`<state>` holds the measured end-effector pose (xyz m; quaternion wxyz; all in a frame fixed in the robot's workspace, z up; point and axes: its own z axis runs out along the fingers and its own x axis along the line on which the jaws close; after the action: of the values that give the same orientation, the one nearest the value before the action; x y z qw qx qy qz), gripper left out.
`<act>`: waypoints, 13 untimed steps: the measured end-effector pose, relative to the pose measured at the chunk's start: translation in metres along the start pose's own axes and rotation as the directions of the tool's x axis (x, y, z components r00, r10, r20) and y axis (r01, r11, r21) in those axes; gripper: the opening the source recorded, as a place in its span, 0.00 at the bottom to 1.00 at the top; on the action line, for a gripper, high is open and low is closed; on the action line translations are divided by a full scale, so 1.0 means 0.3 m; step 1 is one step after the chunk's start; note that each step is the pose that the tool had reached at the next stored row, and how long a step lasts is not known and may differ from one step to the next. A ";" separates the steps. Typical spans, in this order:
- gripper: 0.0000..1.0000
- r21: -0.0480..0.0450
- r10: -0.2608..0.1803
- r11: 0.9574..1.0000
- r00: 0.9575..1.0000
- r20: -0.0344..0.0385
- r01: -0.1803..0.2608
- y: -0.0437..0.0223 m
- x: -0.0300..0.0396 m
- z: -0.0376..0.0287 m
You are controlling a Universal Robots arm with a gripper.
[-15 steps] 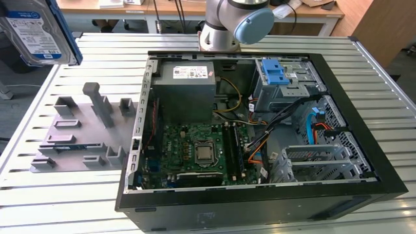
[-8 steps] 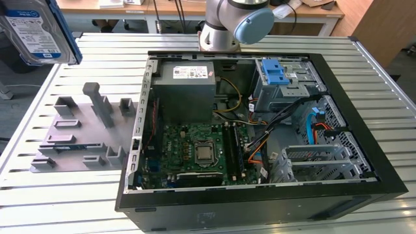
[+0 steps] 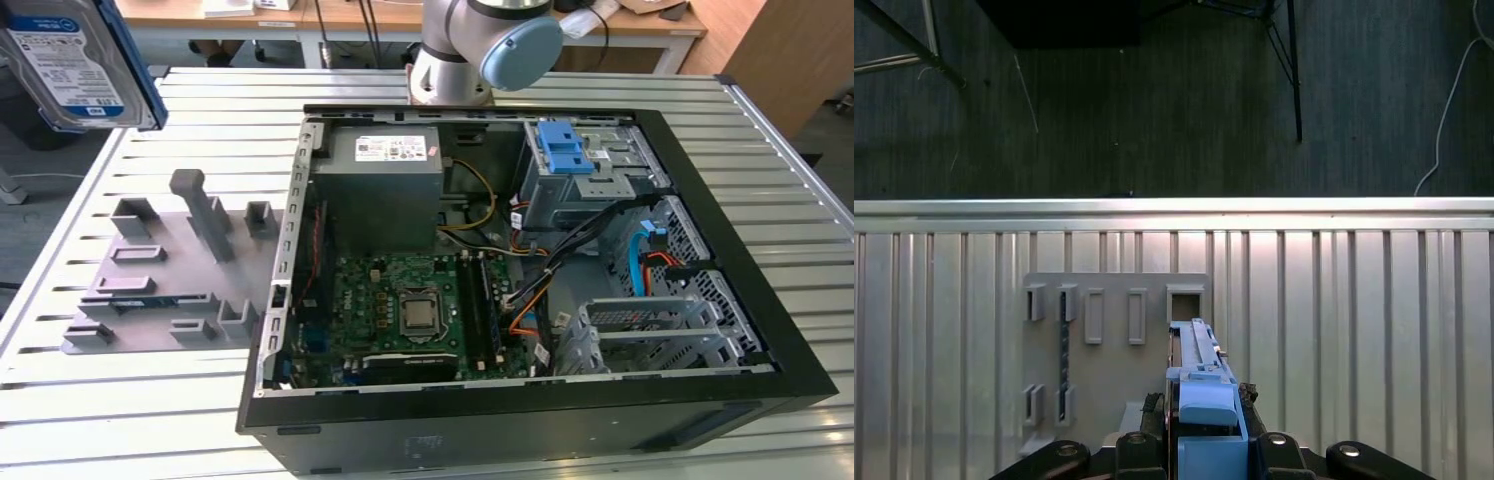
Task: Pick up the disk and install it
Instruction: 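Pick up the disk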
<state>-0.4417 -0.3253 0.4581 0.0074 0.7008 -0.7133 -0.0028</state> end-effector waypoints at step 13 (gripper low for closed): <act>0.36 0.000 0.000 1.000 1.000 0.000 0.000 0.001 0.000 -0.032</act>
<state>-0.4418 -0.3253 0.4678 0.0073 0.7008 -0.7133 -0.0028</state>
